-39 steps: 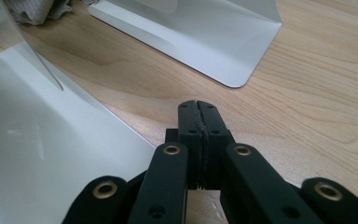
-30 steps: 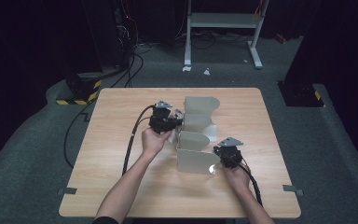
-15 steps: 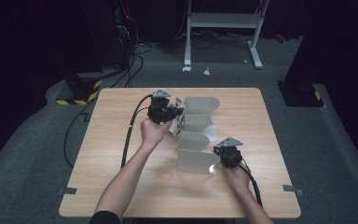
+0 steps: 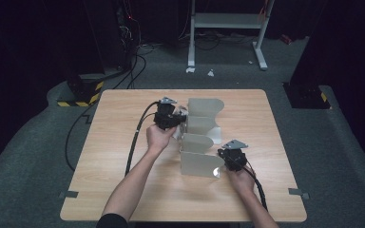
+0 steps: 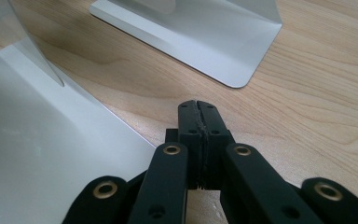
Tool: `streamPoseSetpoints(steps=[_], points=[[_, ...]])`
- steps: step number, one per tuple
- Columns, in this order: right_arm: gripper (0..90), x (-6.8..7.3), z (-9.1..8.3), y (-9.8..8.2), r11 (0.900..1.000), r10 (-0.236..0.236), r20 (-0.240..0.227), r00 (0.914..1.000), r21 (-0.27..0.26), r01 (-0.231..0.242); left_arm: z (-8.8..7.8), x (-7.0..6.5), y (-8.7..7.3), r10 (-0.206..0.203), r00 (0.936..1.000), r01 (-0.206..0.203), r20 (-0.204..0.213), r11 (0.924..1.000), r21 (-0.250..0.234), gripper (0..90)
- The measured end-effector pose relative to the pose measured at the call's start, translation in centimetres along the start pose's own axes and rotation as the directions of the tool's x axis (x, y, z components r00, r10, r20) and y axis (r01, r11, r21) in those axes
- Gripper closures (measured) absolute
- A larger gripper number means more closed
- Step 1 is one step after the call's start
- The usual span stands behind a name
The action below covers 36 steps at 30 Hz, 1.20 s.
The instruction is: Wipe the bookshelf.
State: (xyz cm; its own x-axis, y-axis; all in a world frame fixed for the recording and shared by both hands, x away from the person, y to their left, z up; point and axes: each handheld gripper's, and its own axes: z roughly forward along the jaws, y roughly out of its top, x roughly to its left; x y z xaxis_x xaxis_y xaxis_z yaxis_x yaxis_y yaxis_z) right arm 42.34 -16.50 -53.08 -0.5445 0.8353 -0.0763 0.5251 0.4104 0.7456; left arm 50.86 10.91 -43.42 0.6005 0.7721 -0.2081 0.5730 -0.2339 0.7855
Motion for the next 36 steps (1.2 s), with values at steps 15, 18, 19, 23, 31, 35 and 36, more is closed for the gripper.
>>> streamPoseSetpoints(steps=[15, 18, 19, 23, 31, 35, 36], points=[[89.8, 0.0, 0.0, 0.0, 1.000, -0.001, 0.001, 1.0000, 0.000, 0.001, -0.2, 0.5, -1.2, -0.004, 0.9997, 0.003, -0.025, 1.0000, -0.005, 85.7], [89.8, 0.0, 0.0, 0.0, 1.000, -0.001, 0.001, 1.0000, 0.000, 0.001, -0.6, 0.9, -1.5, -0.010, 0.9994, 0.010, -0.034, 0.9999, -0.004, 85.8], [89.8, 0.0, 0.0, 0.0, 1.000, -0.001, 0.001, 1.0000, 0.000, 0.001, -0.6, 1.0, -1.6, -0.018, 0.9993, 0.018, -0.033, 0.9998, -0.002, 85.8], [89.8, 0.0, 0.0, 0.0, 1.000, -0.004, 0.002, 1.0000, -0.001, 0.004, 0.4, 0.9, -2.4, -0.028, 0.9993, 0.028, -0.027, 0.9992, 0.027, 85.7], [89.8, 0.0, 0.0, 0.0, 1.000, -0.004, 0.002, 1.0000, -0.001, 0.004, 2.8, 0.8, -3.7, -0.040, 0.9990, 0.041, -0.021, 0.9958, 0.082, 85.7], [89.8, 0.1, 0.0, 0.0, 1.000, -0.007, 0.006, 1.0000, -0.001, 0.007, 3.8, 1.0, -4.5, -0.054, 0.9981, 0.057, -0.029, 0.9910, 0.121, 85.7], [89.9, 0.1, 0.0, 0.0, 1.000, -0.008, 0.007, 0.9999, -0.001, 0.008, 4.0, 1.2, -4.7, -0.053, 0.9981, 0.057, -0.032, 0.9892, 0.135, 85.7]])
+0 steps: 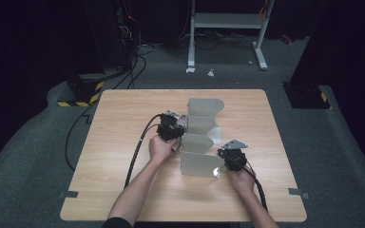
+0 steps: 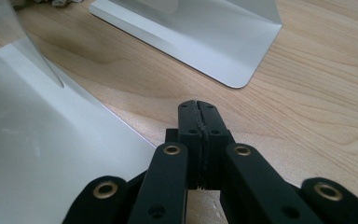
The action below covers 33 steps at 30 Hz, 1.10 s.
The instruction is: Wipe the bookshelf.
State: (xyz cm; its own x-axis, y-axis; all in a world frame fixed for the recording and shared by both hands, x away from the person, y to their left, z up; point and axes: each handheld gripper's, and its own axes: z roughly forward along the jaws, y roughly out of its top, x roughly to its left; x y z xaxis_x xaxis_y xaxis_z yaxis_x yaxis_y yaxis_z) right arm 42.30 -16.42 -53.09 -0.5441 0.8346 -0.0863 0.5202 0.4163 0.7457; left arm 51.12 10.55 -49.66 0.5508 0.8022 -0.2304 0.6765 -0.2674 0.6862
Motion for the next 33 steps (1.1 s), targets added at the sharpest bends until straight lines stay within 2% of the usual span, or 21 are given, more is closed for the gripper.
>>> streamPoseSetpoints(steps=[6, 9, 12, 15, 18, 22, 33], points=[[89.9, -0.1, 0.0, 0.0, 1.000, 0.006, -0.006, 1.0000, 0.002, -0.006, 1.3, 0.4, -0.6, -0.015, 0.9999, 0.015, -0.007, 0.9987, 0.049, 85.6], [89.8, -0.1, 0.0, 0.0, 1.000, 0.006, -0.005, 1.0000, 0.001, -0.006, 1.1, 0.3, -0.5, -0.017, 0.9998, 0.018, -0.004, 0.9991, 0.040, 85.7], [89.9, -0.1, 0.0, 0.0, 1.000, 0.006, -0.006, 1.0000, 0.001, -0.006, -0.1, 0.2, 0.2, -0.005, 1.0000, 0.005, -0.003, 1.0000, 0.005, 85.7], [89.8, -0.1, 0.0, 0.0, 1.000, 0.004, -0.005, 1.0000, 0.002, -0.004, -1.8, -0.1, 1.3, 0.001, 1.0000, -0.001, 0.006, 0.9986, -0.053, 85.7], [89.8, 0.0, 0.0, 0.0, 1.000, 0.002, -0.004, 1.0000, 0.001, -0.002, -3.5, -0.4, 2.6, 0.007, 0.9995, -0.003, 0.032, 0.9948, -0.102, 85.7], [89.7, 0.0, 0.0, 0.0, 1.000, -0.004, 0.002, 1.0000, 0.000, 0.004, -5.8, -1.1, 3.7, 0.047, 0.9978, -0.039, 0.047, 0.9871, -0.155, 85.6], [89.7, 0.0, 0.0, 0.0, 1.000, -0.004, 0.002, 1.0000, 0.001, 0.004, -7.8, -1.7, 7.3, 0.074, 0.9958, -0.060, 0.053, 0.9707, -0.233, 85.6]])
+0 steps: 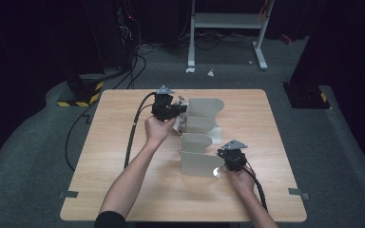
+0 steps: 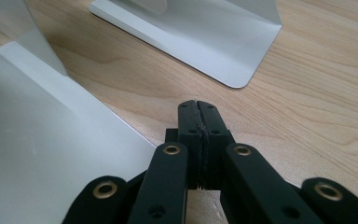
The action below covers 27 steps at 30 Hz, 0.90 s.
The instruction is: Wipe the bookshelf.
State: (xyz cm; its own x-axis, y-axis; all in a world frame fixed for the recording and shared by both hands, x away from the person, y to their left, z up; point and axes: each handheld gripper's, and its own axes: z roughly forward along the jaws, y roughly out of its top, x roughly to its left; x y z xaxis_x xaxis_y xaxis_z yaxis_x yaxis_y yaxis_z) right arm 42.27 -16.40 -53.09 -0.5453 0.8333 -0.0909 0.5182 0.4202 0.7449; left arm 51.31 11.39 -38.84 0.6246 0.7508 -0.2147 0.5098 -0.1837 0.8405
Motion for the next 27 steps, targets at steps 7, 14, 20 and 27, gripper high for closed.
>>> streamPoseSetpoints(steps=[7, 14, 20, 27], points=[[89.7, -0.1, 0.0, 0.0, 1.000, 0.007, -0.005, 1.0000, 0.000, -0.007, 0.4, 0.8, 1.0, -0.012, 0.9995, 0.012, -0.031, 0.9999, -0.007, 85.6], [89.7, -0.1, 0.0, 0.0, 1.000, 0.008, -0.006, 1.0000, 0.001, -0.008, 2.2, 1.5, 0.2, 0.000, 0.9964, 0.004, -0.084, 0.9987, 0.051, 85.6], [89.7, -0.1, 0.0, 0.0, 1.000, 0.008, -0.006, 1.0000, 0.001, -0.008, 3.1, 2.0, -0.6, -0.029, 0.9968, 0.034, -0.074, 0.9968, 0.073, 85.6], [89.8, 0.0, 0.0, 0.0, 1.000, 0.003, -0.002, 1.0000, 0.000, -0.003, 4.0, 1.9, -1.7, -0.006, 0.9962, 0.016, -0.087, 0.9930, 0.117, 85.6]])
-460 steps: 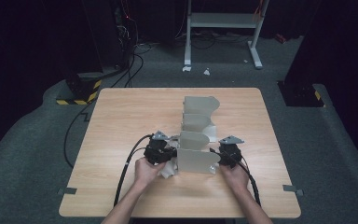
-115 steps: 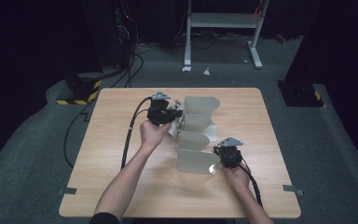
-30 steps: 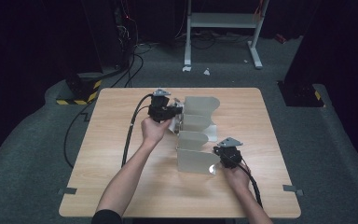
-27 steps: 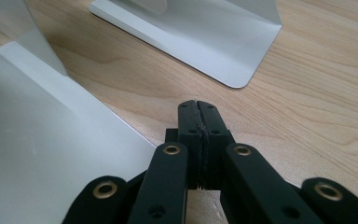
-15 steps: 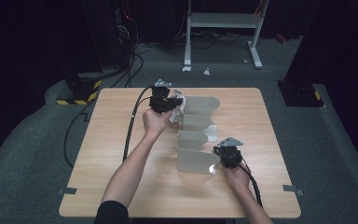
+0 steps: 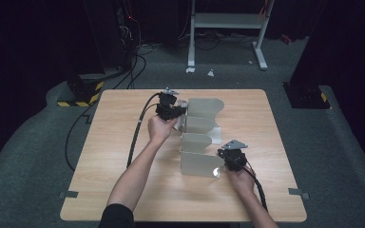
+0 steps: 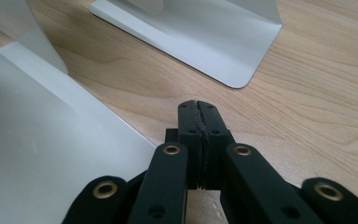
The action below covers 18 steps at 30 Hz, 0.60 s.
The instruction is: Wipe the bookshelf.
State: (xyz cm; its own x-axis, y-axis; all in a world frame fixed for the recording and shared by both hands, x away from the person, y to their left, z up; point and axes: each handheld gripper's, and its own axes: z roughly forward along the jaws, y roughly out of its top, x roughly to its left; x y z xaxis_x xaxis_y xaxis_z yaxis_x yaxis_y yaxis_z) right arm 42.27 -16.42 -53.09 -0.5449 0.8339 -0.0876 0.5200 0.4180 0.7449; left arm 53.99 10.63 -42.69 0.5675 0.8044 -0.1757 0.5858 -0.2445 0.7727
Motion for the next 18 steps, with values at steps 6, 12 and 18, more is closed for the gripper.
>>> streamPoseSetpoints(steps=[6, 12, 18], points=[[89.8, 0.0, 0.0, 0.0, 1.000, 0.000, 0.001, 1.0000, -0.001, 0.000, 1.0, 0.2, -1.3, -0.008, 1.0000, 0.008, 0.003, 0.9995, 0.030, 85.6], [89.8, 0.1, 0.0, 0.0, 1.000, -0.007, 0.006, 1.0000, 0.000, 0.007, 2.1, 0.3, -2.2, -0.023, 0.9997, 0.023, 0.003, 0.9981, 0.057, 85.6], [89.8, 0.1, 0.0, 0.0, 1.000, -0.010, 0.006, 0.9999, -0.001, 0.010, 3.4, 0.4, -3.1, -0.030, 0.9995, 0.030, 0.002, 0.9956, 0.089, 85.5]])
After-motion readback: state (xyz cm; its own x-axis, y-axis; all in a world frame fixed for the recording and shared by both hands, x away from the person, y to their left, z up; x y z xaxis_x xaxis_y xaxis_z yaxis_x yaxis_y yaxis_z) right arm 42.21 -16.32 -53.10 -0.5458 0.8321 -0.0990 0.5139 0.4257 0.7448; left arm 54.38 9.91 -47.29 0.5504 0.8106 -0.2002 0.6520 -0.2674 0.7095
